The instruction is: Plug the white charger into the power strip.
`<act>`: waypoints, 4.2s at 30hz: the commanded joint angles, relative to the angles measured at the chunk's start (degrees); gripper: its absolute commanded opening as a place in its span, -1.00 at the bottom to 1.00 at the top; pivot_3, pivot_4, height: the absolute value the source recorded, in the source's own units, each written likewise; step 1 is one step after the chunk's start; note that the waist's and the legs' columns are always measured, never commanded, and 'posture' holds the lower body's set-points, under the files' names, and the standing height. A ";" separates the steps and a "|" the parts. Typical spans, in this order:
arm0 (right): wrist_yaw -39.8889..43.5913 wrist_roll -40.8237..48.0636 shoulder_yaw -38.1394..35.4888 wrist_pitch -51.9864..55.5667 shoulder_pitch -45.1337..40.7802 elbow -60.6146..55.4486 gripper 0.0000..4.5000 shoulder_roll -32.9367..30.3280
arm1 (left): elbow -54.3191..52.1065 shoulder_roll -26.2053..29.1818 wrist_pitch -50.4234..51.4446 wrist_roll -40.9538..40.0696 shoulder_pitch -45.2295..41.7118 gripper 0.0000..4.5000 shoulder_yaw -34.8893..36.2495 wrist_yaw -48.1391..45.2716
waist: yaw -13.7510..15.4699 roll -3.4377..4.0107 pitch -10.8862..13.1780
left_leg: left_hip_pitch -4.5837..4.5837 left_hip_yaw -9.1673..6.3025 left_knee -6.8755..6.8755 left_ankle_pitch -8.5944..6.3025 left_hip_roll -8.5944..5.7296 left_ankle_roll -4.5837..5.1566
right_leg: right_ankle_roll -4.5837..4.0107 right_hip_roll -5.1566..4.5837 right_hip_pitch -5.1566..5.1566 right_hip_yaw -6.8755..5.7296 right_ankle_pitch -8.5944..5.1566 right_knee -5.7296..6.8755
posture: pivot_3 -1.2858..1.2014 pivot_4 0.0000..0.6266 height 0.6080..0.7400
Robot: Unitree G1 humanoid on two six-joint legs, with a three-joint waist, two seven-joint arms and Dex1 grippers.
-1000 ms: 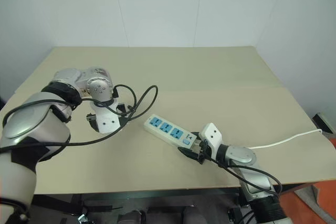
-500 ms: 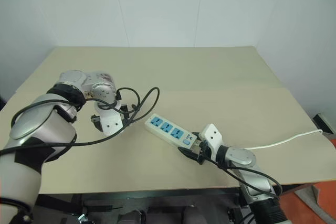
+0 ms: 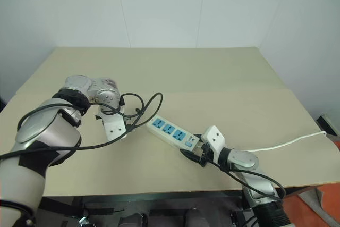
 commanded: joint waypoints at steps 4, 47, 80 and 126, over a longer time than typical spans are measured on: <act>0.22 -0.21 1.63 2.24 1.72 0.38 0.53 -0.14 | 0.22 0.14 0.21 2.85 -0.71 -0.54 0.63 1.77 | 0.01 -0.02 -0.02 | 0.04 0.00 0.00 0.00 0.00 0.00 | 0.00 0.00 0.03 0.00 0.00 0.01 | 0.03 -0.52 1.00; 25.97 -7.08 8.38 -23.75 -25.74 41.14 0.53 6.47 | -33.70 1.20 78.28 -77.57 27.33 -0.54 43.84 -19.40 | -2.39 0.02 -0.01 | 0.65 -0.19 -0.03 0.00 0.07 0.00 | -0.13 0.12 0.37 -0.09 -0.04 0.42 | 0.03 -0.52 1.00; 22.30 -9.53 8.48 -24.05 -24.38 39.93 0.53 6.90 | -23.37 -3.32 76.49 -73.28 25.07 -0.54 36.67 -19.40 | -3.17 0.01 -0.02 | 1.11 -0.21 -0.11 -0.01 0.06 -0.01 | -0.07 0.13 0.85 -0.09 -0.11 0.35 | 0.03 -0.52 1.00; 21.34 -10.78 8.37 -26.40 -23.91 40.13 0.53 7.30 | -10.11 -4.95 53.63 -58.76 33.62 -0.54 34.56 -19.00 | -3.13 0.01 -0.92 | 2.18 -0.22 -0.57 -0.02 0.08 -0.02 | -0.23 0.16 1.84 -0.06 -0.26 -0.04 | 0.03 -0.52 1.00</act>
